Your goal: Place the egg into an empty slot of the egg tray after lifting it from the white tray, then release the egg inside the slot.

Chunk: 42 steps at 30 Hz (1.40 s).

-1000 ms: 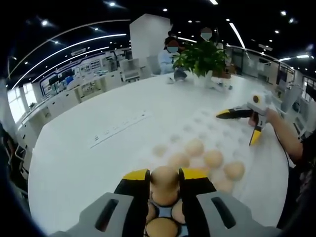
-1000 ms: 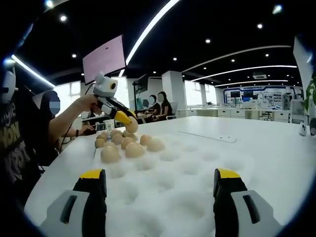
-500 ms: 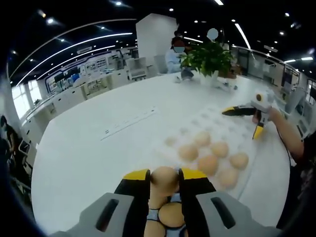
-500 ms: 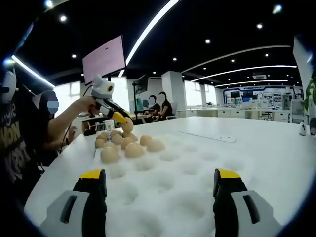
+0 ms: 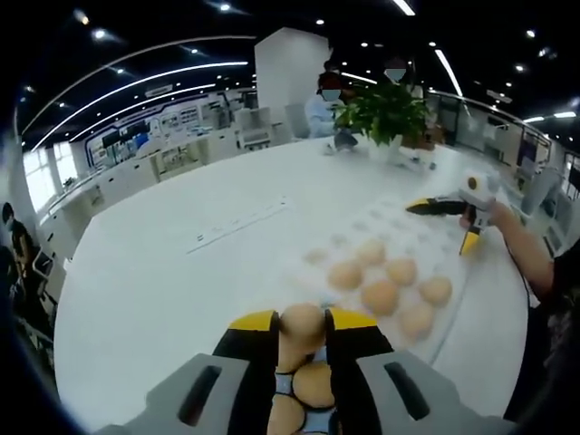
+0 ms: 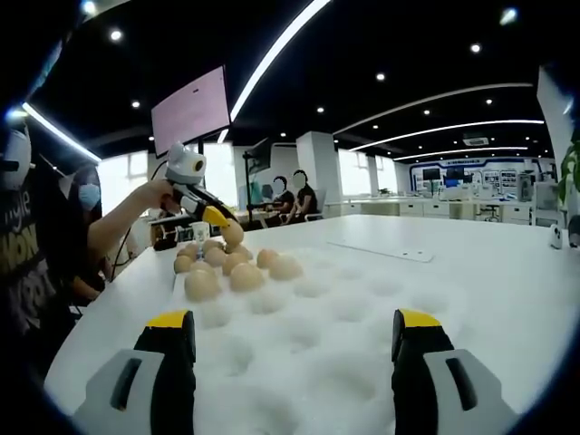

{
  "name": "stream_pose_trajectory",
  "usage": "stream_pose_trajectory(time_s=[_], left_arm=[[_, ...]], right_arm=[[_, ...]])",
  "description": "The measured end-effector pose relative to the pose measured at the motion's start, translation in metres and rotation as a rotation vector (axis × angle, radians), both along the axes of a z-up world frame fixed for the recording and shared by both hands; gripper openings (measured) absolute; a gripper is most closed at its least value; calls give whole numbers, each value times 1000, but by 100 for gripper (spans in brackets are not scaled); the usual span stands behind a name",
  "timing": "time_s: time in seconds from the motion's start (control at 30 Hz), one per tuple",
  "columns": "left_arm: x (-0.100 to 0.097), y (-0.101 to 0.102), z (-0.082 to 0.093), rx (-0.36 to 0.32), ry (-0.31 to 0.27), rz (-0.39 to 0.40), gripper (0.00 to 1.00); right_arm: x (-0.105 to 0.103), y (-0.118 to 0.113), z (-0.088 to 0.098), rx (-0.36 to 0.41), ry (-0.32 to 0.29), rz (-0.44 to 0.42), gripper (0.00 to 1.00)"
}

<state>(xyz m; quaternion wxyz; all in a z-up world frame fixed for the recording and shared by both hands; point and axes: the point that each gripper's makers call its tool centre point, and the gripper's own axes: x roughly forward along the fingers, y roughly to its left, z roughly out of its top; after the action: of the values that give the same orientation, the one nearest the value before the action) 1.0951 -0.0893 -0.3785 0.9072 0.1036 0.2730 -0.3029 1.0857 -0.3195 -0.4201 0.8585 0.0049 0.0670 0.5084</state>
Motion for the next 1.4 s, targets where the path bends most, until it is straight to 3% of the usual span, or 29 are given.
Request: stream_pose_trajectory(time_s=[0.03,0.17,0.23,0.27,0.3,0.4,0.73,0.9,1.0,1.23,1.4], left_arm=[[4,-1,4,8,-34,0,16],[4,-10,6,5,-47,-48,15],[-4,-21,3,-44,-3,-95,11],[-11,-25,-6,-58,70,-101,12],[-8,-25,-11,-51,70,-86,15],[-4,-27,-12,-38,27,-99,18],[-5,-17,-6,-15,7,-120,19],[-9,-13,-2,13,-46,-161,29],[-5,-9,-2,-8,-70,-165,30],[-1,-10,-15,0,-69,-169,32],[4,-7,-21,58,-77,-166,31]], right_arm=[[0,0,0,2,0,0,93],[1,0,0,3,-1,0,93],[1,0,0,3,-1,0,93],[1,0,0,3,-1,0,93],[1,0,0,4,-1,0,93],[1,0,0,4,-1,0,93],[1,1,0,-1,0,0,93],[1,2,0,0,0,-1,93],[1,2,0,-2,0,-1,93],[1,2,0,0,-1,-1,93],[1,3,0,0,0,-1,93]])
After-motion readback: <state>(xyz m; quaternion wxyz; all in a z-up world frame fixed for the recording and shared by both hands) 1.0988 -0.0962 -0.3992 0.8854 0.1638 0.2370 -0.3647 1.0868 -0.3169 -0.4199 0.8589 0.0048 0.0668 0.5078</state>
